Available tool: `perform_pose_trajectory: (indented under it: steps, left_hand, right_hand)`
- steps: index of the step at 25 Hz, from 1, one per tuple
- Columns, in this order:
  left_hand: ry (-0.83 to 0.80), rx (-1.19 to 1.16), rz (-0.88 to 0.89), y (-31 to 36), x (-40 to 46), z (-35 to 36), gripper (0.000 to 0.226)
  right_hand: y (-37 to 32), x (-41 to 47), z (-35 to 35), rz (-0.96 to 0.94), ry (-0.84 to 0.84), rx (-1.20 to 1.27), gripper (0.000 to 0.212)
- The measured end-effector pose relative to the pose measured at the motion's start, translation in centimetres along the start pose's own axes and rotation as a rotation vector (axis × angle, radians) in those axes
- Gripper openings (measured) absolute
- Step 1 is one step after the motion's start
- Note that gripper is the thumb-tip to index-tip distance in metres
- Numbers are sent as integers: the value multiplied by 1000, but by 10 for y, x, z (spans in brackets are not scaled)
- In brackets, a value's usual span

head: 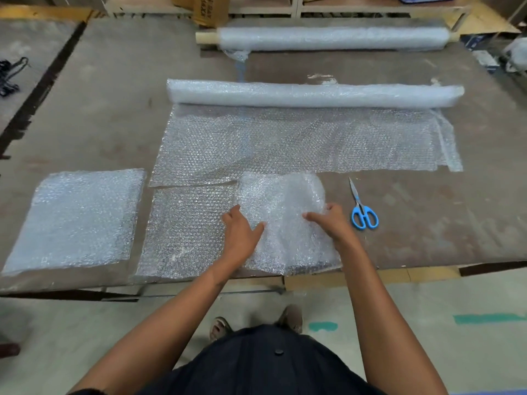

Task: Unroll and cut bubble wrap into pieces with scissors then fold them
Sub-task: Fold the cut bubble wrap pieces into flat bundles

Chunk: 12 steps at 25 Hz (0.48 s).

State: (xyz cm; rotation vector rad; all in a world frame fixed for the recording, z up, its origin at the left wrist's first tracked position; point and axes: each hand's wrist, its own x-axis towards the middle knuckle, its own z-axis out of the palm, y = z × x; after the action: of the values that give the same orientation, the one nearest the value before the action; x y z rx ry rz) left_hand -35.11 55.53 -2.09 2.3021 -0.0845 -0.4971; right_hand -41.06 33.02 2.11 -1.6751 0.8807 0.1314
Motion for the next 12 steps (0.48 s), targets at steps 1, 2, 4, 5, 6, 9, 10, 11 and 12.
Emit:
perform_pose_trajectory:
  steps: [1, 2, 4, 5, 6, 9, 10, 11, 12]
  left_hand:
    - [15, -8, 13, -2, 2, -4, 86]
    - [41, -28, 26, -4, 3, -8, 81]
    - [95, -112, 40, -8, 7, -12, 65]
    - [87, -185, 30, -9, 8, -14, 61]
    - [38, -298, 19, -10, 8, -18, 64]
    - [-374, -898, -35, -6, 0, -35, 86]
    - [-501, -1040, -71, -7, -1, -44, 93]
    - [-578, -1131, -119, -9, 1, -55, 98]
    - [-606, -1178, -153, -15, 3, -68, 97]
  right_hand:
    - [-7, -6, -3, -12, -27, 71, 38]
    - [-16, -14, -7, -29, -49, 119, 52]
    - [-35, -31, -7, -117, -101, 269, 57]
    - [-45, -40, -3, -143, -137, 387, 48]
    - [-55, -49, 4, -151, -190, 496, 40]
    - [-82, -71, 35, -153, -329, 669, 46]
    - [-86, -72, 46, -153, -380, 681, 52]
    - [-89, -72, 57, -147, -416, 676, 57]
    - [-92, -71, 68, -155, -418, 639, 61]
